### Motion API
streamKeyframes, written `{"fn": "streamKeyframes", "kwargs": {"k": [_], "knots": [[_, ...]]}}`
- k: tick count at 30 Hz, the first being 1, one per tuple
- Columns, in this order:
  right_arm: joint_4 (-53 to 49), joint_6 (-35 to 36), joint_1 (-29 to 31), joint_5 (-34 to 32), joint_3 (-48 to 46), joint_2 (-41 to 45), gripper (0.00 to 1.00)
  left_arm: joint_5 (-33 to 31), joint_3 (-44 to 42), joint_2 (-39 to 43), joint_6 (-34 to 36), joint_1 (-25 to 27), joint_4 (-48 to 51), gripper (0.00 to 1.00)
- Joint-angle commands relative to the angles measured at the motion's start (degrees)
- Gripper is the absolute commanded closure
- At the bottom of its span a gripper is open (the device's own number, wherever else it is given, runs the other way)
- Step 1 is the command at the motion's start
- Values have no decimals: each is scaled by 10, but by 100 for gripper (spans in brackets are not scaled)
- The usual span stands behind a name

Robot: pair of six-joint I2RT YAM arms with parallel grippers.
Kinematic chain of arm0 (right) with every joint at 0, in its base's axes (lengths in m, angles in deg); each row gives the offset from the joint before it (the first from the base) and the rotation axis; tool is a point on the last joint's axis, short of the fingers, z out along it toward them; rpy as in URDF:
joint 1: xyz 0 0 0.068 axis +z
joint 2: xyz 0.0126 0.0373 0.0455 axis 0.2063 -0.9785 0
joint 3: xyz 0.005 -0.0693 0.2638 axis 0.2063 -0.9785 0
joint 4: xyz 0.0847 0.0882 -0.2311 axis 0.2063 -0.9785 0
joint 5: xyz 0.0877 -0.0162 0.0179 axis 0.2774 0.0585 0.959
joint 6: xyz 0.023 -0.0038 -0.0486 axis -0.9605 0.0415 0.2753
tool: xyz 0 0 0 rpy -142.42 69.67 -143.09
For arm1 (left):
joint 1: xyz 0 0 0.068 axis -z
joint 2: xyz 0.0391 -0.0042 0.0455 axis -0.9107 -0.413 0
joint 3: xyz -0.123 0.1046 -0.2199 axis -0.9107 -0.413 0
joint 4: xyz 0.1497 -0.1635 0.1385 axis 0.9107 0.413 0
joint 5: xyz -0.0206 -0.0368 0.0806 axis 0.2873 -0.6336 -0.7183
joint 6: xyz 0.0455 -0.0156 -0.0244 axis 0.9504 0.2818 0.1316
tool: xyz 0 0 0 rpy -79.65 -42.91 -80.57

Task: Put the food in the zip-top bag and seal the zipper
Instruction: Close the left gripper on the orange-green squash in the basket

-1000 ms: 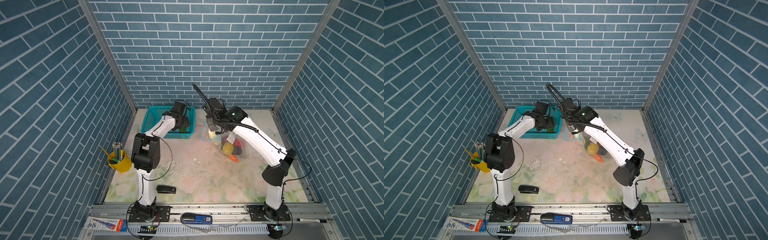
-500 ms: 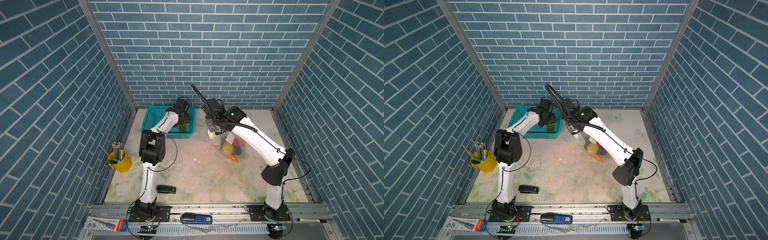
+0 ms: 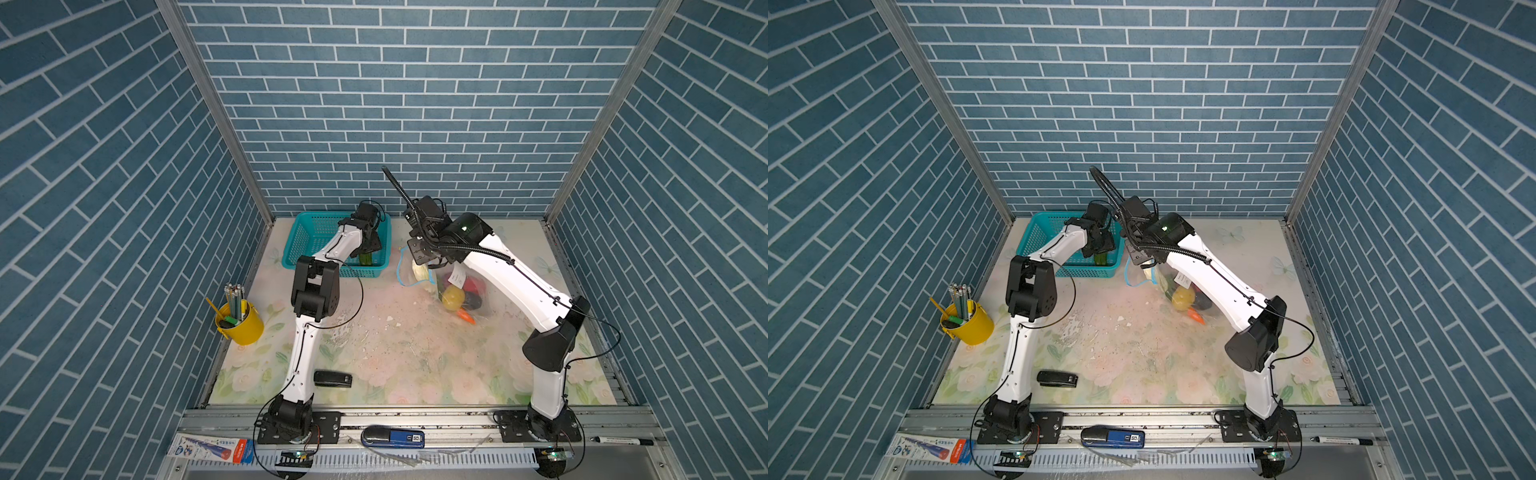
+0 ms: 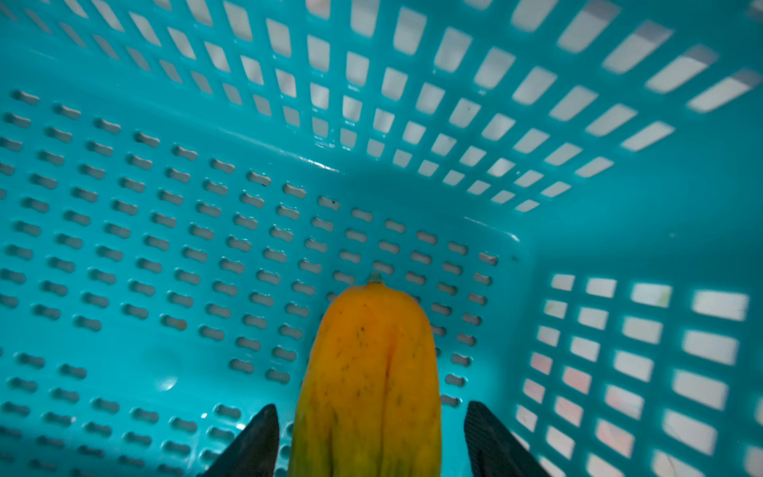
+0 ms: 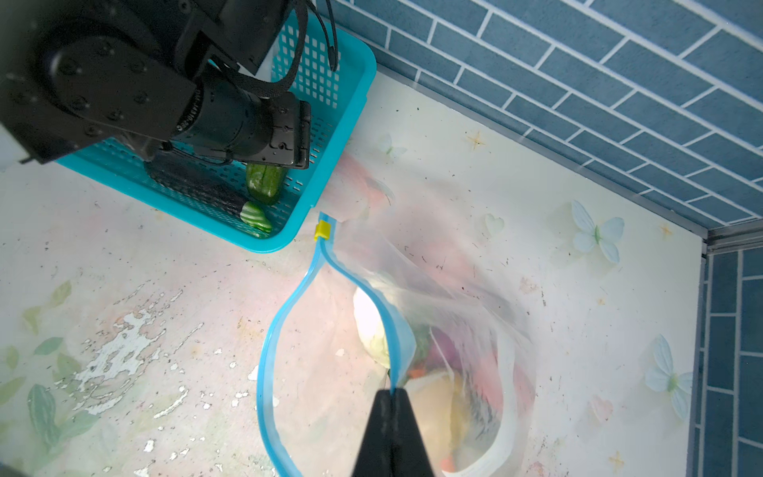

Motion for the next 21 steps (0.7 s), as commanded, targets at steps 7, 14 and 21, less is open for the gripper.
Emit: {"fn": "streamKeyframes", "kwargs": {"k": [7, 14, 21], "knots": [[12, 11, -2, 13, -11, 6, 100, -8, 28, -3, 15, -3, 26, 43], [13, 11, -3, 14, -15, 9, 100, -15, 25, 11, 19, -3, 28, 54], [24, 12, -4, 20, -32, 20, 100, -14, 24, 24, 20, -3, 31, 58]]}}
